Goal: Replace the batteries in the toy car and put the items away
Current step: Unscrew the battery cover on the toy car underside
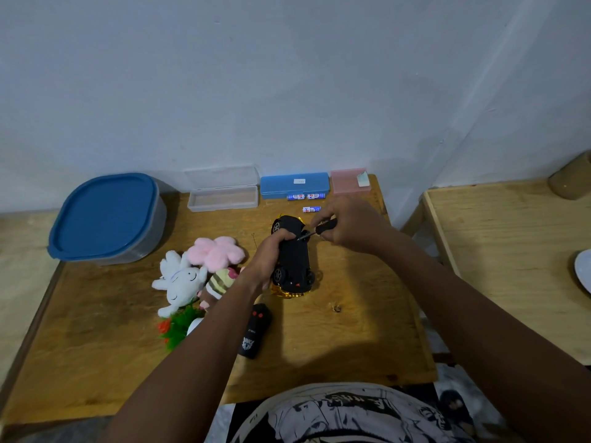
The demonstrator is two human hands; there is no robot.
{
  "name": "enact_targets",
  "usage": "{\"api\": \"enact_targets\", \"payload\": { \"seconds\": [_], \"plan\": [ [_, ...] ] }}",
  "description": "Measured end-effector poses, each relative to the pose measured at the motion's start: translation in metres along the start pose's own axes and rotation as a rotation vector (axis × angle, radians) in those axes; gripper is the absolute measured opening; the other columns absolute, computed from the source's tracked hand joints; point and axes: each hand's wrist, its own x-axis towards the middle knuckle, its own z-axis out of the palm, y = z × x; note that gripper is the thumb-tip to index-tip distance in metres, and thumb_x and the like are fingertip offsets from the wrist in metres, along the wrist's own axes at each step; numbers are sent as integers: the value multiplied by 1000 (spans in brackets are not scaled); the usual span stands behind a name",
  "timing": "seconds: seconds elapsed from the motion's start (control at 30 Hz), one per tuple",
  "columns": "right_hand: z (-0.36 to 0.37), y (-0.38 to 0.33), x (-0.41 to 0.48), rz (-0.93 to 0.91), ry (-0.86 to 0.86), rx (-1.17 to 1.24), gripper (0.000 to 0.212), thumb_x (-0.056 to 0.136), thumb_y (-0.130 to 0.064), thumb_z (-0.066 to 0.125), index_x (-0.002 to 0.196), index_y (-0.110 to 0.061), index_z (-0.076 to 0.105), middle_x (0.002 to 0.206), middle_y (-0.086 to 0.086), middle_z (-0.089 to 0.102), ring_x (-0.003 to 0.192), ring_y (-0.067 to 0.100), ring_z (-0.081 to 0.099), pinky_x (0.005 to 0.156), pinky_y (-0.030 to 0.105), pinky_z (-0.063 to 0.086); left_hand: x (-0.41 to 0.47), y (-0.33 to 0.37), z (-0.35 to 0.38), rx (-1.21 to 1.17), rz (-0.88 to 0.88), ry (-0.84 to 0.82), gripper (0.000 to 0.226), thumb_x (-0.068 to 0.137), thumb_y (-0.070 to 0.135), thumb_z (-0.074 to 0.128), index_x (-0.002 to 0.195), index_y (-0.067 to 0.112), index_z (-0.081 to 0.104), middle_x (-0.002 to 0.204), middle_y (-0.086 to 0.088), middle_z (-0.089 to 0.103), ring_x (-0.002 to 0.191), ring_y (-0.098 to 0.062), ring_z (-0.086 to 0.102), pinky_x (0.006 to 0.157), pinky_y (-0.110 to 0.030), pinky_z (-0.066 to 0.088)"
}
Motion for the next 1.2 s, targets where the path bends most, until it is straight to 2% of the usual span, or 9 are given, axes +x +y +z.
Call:
{"api": "enact_targets", "payload": {
  "seconds": [0.1, 0.2, 0.23, 0.33, 0.43, 0.63, 0.87, 1.03, 1.2],
  "plan": [
    [1, 0, 2, 11, -15, 10, 25, 84, -30, 74, 105, -15, 76, 95, 1, 72, 76, 9, 57, 66, 24, 41, 0, 0, 1, -1, 3, -16, 42, 95, 36, 50, 124, 7, 56, 101, -16, 64, 90, -30, 62, 75, -38, 51],
    [6, 2, 4, 23, -16, -5, 36, 92, -38, 62, 70, -11, 73, 58, 5, 60, 51, 13, 46, 52, 30, 34, 1, -1, 0, 7, 16, -13, 43, 95, 37, 49, 125, 7, 56, 104, -17, 65, 92, -31, 62, 78, -40, 51],
    [7, 3, 4, 38, -21, -10, 39, 94, -35, 60, 66, -10, 69, 55, 6, 57, 49, 13, 43, 51, 31, 32, 1, -1, 1, 5, 21, -12, 43, 95, 37, 49, 125, 7, 56, 105, -18, 64, 92, -32, 61, 79, -41, 50],
    [7, 4, 4, 37, -19, -14, 22, 90, -33, 66, 87, -14, 78, 76, 0, 70, 67, 11, 57, 59, 27, 44, 1, -1, -1, 4, 19, -3, 46, 94, 38, 50, 127, 5, 55, 107, -19, 63, 93, -32, 61, 77, -40, 51],
    [5, 3, 2, 32, -24, -12, 19, 86, -32, 71, 98, -20, 78, 91, -4, 73, 80, 9, 60, 68, 28, 51, 0, 0, -3, -10, 8, -6, 50, 95, 39, 49, 130, 4, 53, 109, -19, 62, 94, -31, 61, 74, -38, 53],
    [7, 7, 3, 41, -57, -36, 21, 86, -31, 72, 104, -21, 76, 101, -4, 72, 87, 7, 57, 65, 21, 42, -2, -2, -4, -82, 21, -35, 53, 96, 36, 46, 135, -1, 48, 109, -21, 60, 89, -30, 62, 72, -37, 54],
    [11, 13, 1, 57, -29, 47, 14, 85, -35, 72, 96, -27, 76, 89, -8, 71, 81, 8, 60, 69, 34, 54, -2, -1, -6, -236, -2, -80, 46, 95, 34, 48, 127, 2, 55, 101, -16, 64, 80, -27, 66, 70, -37, 56],
    [14, 12, 0, 99, 20, 228, 12, 89, -22, 69, 99, -18, 71, 85, -8, 62, 79, 4, 56, 62, 22, 39, -1, -1, -4, -290, 13, -84, 44, 94, 33, 48, 124, 3, 59, 103, -15, 66, 83, -27, 65, 73, -38, 55],
    [25, 5, 1, 130, 27, 394, 10, 89, -15, 68, 98, -14, 65, 73, -1, 57, 64, 11, 50, 57, 21, 40, -2, 1, 0, -308, 20, -121, 44, 91, 30, 48, 125, 3, 57, 99, -16, 66, 80, -28, 65, 71, -38, 56]
  ]
}}
